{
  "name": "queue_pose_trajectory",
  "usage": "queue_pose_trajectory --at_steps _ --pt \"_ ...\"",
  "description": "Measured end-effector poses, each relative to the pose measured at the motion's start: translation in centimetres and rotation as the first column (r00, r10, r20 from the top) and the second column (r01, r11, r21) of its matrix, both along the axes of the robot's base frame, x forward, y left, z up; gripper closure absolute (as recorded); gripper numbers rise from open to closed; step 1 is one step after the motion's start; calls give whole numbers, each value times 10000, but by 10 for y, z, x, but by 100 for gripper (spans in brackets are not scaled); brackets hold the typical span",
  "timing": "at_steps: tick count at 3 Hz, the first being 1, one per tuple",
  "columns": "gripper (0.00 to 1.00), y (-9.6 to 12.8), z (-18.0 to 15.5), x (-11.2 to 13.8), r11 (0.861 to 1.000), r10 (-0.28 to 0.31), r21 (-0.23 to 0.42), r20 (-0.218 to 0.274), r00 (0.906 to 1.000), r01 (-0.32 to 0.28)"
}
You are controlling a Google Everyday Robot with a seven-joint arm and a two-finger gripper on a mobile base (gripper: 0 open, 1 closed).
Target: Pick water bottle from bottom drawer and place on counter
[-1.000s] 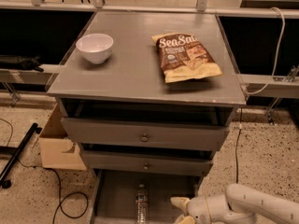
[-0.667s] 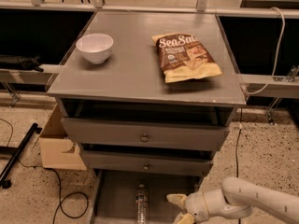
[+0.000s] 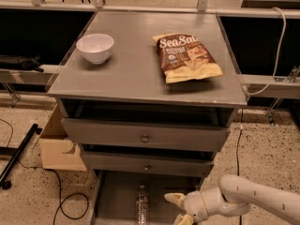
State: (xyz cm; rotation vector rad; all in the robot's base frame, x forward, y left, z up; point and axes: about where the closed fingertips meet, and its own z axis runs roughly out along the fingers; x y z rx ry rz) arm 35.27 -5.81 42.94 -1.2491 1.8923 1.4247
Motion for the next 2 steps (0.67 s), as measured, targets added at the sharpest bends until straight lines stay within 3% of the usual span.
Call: queue_pose_trajectory --at_steps 1,2 --pt "0 -2 0 2 9987 -450 -210 682 9967 465" --pt "0 -2 7 -4 9906 -940 -694 2800 9554 1178"
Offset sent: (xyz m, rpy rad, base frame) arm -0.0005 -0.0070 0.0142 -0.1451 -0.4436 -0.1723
